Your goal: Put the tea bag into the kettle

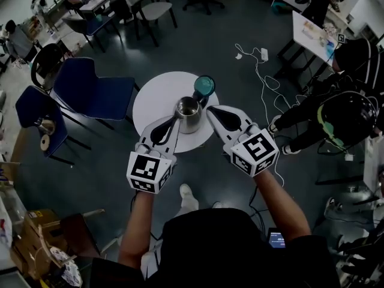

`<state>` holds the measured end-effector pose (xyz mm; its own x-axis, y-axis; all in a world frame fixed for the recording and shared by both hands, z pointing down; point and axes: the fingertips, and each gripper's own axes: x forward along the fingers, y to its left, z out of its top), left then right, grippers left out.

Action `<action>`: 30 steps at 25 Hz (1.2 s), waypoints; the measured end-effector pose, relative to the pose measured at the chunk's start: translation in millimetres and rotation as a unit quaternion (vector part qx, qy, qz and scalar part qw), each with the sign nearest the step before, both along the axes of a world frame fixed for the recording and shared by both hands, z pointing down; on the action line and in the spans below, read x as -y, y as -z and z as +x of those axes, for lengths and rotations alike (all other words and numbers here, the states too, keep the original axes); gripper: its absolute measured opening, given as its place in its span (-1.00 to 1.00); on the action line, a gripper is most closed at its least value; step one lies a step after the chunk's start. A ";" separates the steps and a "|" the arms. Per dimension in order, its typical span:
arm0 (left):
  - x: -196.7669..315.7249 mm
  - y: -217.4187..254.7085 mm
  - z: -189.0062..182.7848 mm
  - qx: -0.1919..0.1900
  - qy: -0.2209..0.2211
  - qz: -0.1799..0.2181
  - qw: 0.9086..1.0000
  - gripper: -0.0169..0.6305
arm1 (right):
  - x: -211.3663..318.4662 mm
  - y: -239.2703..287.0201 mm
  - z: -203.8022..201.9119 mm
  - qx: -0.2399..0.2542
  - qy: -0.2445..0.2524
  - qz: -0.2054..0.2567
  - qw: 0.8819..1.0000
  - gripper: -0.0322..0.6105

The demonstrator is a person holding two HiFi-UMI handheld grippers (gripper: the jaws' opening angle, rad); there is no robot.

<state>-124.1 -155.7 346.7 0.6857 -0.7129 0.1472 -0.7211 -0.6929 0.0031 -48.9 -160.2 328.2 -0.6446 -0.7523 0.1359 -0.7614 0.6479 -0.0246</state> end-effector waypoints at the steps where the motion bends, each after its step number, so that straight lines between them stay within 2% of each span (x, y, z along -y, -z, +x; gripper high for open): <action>1: -3.4 3.0 2.3 0.000 0.002 0.001 1.000 -0.90 | -2.8 3.3 2.3 0.001 0.002 0.002 1.000 -0.84; 8: -33.3 17.9 24.7 0.010 0.013 0.011 1.000 -0.90 | -27.7 16.4 22.5 0.010 0.018 0.011 1.000 -0.84; 30: -127.0 39.1 57.1 0.018 0.054 0.038 0.998 -0.90 | -117.9 31.5 51.6 0.021 0.059 0.033 0.998 -0.84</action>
